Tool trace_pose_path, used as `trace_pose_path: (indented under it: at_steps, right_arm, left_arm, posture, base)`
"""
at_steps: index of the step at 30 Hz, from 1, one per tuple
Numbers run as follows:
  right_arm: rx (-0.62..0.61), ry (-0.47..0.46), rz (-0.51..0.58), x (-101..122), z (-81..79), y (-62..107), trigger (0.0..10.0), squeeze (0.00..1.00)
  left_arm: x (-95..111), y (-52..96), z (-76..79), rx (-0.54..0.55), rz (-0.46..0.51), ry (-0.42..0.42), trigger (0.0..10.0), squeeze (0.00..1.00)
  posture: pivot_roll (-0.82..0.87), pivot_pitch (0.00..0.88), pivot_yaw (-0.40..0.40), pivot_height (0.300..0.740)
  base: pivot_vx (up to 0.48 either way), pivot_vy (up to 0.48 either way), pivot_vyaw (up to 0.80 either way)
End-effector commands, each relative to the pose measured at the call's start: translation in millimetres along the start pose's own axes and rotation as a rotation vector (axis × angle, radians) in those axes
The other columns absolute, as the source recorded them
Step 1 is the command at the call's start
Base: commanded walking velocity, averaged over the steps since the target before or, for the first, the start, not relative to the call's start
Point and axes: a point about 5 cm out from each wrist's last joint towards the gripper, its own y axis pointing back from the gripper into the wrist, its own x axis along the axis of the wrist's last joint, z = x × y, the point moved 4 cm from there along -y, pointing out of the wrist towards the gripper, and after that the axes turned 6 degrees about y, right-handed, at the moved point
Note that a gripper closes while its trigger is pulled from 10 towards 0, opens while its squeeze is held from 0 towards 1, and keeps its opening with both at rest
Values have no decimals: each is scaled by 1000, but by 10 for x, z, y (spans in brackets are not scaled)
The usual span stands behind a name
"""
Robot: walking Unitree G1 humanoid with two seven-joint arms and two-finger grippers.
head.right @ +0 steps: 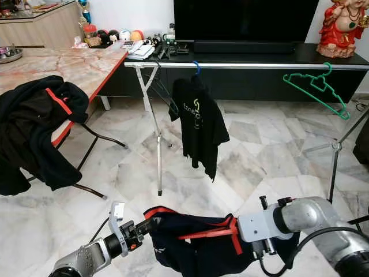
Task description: Hang hanger
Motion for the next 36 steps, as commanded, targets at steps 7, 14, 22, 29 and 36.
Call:
trace_pose_path:
  at_steps: [7,14,22,29,36]
  right_arm:
    - [-134,-124,73,107,47,-219,0,0]
    - [-140,-194,120,177,-20,-385,0,0]
    - [-268,-253,54,73,114,-452,0,0]
    - [-266,-405,247,321,61,-528,0,0]
    - [-291,-459,255,258,33,-529,0,0]
  left_arm:
    - [28,-82,136,-71,-7,-9,0,0]
    - [-18,-164,277,-135,-42,-27,0,0]
    - [-55,-133,367,-157,-123,-132,0,0]
    - [-87,-65,258,-83,-129,-143,0,0]
    - [-196,-52,350,-130,-213,-245,10000,0]
  posture:
    - [-13,80,26,740]
    - [-4,78,26,740]
    - [5,68,33,740]
    - [14,53,39,740]
    - [9,26,39,740]
  base:
    - [0,0,0]
    - [0,0,0]
    - [0,0,0]
    - [0,0,0]
    - [0,0,0]
